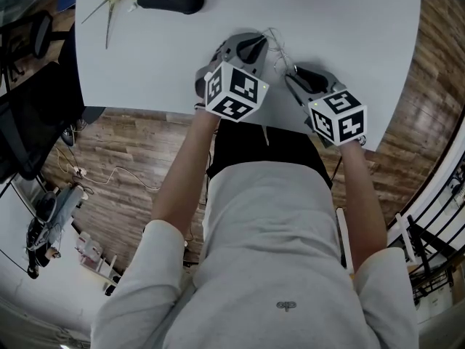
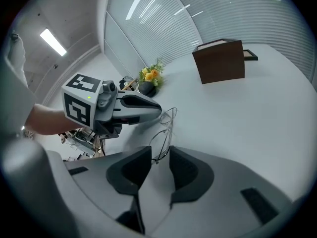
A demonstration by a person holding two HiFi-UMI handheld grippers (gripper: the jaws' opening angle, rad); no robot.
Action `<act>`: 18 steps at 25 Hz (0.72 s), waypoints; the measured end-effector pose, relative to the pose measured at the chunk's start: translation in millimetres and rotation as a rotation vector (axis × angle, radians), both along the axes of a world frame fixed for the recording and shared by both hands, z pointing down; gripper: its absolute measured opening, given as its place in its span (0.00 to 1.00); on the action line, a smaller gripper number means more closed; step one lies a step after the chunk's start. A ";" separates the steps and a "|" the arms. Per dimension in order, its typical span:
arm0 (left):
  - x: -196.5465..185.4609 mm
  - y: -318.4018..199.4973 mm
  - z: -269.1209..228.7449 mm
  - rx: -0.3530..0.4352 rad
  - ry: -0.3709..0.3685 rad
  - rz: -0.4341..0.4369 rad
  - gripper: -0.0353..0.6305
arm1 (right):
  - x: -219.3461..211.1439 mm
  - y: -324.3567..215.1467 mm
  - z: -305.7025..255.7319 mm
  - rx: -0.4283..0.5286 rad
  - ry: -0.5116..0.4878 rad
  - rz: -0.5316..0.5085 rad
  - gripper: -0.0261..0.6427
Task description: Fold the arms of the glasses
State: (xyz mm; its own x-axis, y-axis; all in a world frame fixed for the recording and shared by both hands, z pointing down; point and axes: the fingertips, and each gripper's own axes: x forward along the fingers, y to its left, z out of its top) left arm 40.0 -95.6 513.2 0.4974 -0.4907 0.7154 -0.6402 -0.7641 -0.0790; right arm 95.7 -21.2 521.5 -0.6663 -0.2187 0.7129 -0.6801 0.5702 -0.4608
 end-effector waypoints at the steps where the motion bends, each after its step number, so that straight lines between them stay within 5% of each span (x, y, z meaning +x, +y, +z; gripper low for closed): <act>1: 0.4 1.2 -0.6 0.000 -0.001 0.000 0.10 | 0.8 0.1 0.2 0.001 0.002 0.003 0.22; 18: -2.1 26.6 -34.7 0.003 0.018 0.006 0.10 | 17.1 -6.9 -32.0 0.110 0.009 0.092 0.22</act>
